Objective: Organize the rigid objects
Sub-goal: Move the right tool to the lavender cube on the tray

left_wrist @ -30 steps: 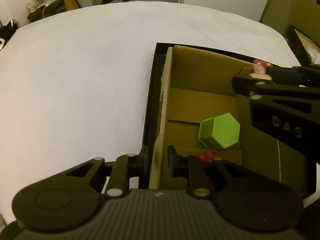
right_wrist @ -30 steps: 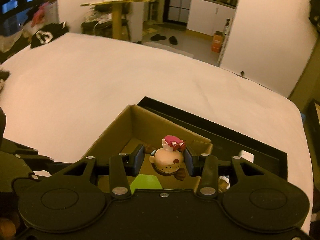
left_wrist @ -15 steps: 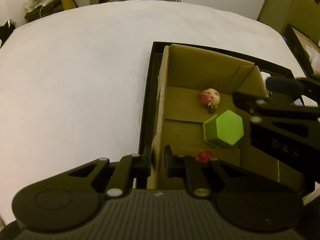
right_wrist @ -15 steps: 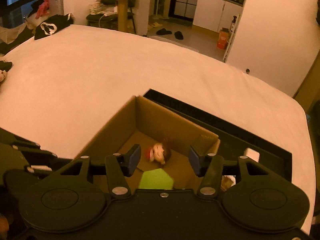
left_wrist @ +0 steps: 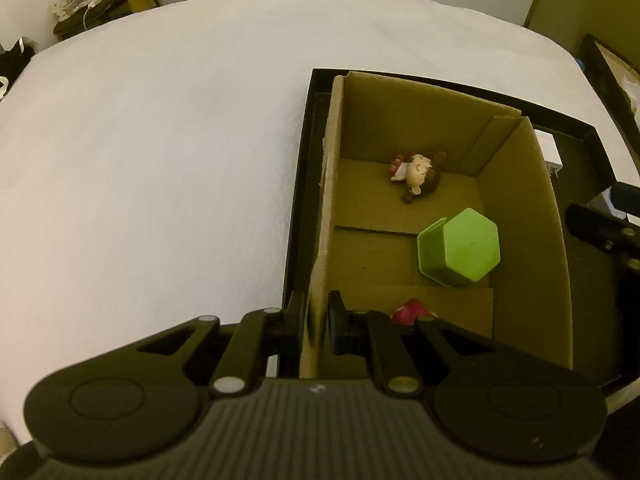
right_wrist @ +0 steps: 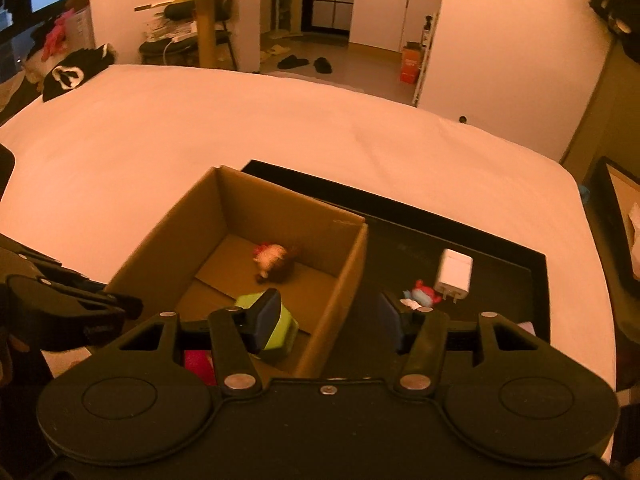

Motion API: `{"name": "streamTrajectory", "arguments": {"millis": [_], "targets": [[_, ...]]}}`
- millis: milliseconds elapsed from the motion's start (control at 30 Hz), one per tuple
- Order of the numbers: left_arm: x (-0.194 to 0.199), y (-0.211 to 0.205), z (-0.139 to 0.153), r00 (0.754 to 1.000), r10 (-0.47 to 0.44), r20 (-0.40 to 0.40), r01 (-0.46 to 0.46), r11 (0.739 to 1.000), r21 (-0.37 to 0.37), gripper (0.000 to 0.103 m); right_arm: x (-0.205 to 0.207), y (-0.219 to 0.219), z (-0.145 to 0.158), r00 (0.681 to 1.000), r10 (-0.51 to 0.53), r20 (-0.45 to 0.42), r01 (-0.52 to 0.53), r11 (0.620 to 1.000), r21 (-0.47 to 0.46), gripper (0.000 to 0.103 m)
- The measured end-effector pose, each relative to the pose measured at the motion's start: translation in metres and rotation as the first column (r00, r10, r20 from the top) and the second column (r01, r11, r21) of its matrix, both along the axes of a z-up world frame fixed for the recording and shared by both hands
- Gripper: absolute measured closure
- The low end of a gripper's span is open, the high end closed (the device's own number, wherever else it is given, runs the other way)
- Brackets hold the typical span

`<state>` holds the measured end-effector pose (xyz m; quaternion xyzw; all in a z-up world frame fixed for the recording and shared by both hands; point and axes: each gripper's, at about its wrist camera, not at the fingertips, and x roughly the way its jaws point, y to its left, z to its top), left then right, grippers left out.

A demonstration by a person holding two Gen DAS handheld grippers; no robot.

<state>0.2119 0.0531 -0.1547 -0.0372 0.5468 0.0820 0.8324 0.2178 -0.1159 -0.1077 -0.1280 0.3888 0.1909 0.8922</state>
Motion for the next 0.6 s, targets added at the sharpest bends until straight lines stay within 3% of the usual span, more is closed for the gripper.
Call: {"name": "streamTrajectory", "arguments": {"millis": [467, 600], "targets": [[-0.003, -0.013, 0.003, 1.000, -0.025, 0.014, 0.024, 0.997, 0.076, 0.094, 0.007, -0.051, -0.013, 0.993, -0.120, -0.023, 0.121, 0.991, 0.050, 0.046], [-0.005, -0.017, 0.007, 1.000, -0.019, 0.013, 0.018, 0.995, 0.095, 0.090, 0.009, -0.066, -0.018, 0.987, -0.156, -0.032, 0.158, 0.985, 0.066, 0.040]]}}
